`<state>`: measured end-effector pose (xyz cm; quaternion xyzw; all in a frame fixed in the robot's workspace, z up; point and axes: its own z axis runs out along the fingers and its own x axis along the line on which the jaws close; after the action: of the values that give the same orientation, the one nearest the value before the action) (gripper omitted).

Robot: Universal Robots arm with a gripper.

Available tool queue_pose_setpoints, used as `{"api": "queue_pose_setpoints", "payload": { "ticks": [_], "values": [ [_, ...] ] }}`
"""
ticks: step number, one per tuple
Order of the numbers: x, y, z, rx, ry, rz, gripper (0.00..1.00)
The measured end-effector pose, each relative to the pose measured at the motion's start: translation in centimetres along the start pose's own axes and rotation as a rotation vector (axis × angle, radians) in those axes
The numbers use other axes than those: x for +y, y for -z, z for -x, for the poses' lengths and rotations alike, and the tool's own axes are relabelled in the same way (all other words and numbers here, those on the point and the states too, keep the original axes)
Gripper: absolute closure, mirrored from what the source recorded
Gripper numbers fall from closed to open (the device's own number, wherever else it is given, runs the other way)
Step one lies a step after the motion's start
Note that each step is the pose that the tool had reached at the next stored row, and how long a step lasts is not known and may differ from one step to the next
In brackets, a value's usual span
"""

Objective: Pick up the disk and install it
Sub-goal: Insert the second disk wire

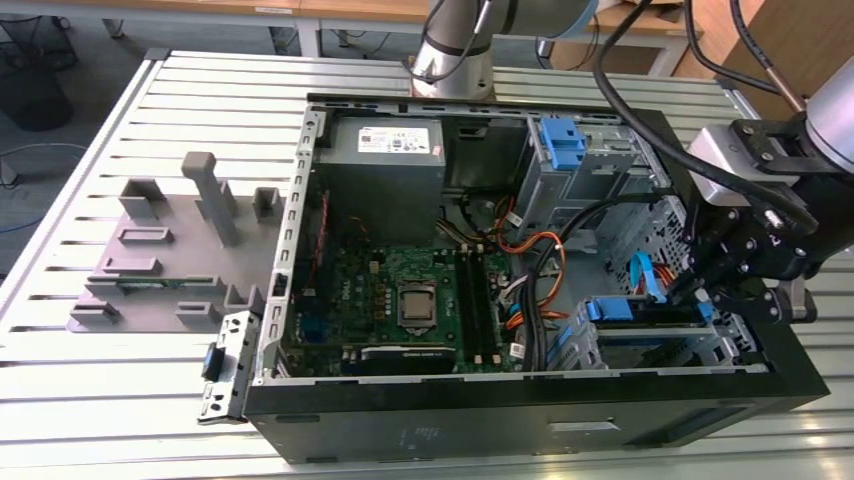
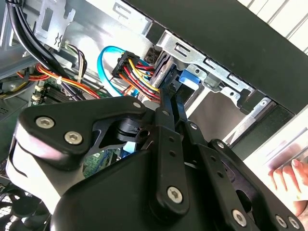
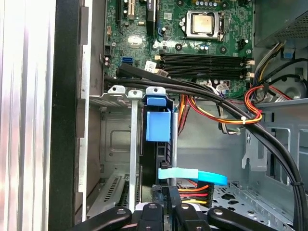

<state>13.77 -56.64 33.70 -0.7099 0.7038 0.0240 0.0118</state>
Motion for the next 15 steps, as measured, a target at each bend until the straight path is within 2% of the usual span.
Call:
{"api": "queue_pose_setpoints", "payload": {
  "ticks": [9, 15],
  "values": [
    [0.16, -0.13, -0.01, 0.0004, 0.012, -0.0069, 0.84],
    [0.18, -0.15, -0.02, 0.0002, 0.014, -0.0069, 0.84]
  ]
}}
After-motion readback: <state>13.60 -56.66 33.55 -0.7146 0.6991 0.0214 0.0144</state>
